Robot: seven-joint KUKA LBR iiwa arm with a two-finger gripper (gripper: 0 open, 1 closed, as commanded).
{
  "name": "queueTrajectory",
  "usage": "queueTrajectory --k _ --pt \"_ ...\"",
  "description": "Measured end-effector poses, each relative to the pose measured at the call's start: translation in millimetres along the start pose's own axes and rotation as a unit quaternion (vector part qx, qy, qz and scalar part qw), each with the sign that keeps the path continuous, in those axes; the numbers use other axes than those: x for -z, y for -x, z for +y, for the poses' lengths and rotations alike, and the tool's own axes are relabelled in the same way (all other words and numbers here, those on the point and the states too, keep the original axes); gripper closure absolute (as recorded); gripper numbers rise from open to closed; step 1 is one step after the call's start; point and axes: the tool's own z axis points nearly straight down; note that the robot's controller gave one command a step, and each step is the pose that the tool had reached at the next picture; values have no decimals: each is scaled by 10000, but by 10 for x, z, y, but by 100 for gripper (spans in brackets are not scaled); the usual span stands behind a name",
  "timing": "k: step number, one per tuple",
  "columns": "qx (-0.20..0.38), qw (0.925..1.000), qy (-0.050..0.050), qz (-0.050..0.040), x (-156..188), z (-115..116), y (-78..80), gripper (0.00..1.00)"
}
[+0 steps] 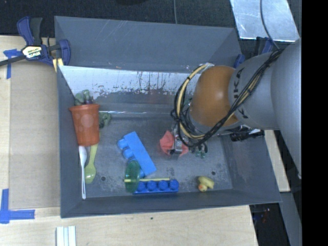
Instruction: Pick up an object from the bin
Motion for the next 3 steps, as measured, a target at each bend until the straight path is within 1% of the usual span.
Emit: queueTrajectory --k 1,2,3 --pt "6 10000 1 -3 86 -1 0 100" --pt "10 10000 0 3 250 -6 -1 100" --pt "11 10000 -3 17 509 -11 0 100"
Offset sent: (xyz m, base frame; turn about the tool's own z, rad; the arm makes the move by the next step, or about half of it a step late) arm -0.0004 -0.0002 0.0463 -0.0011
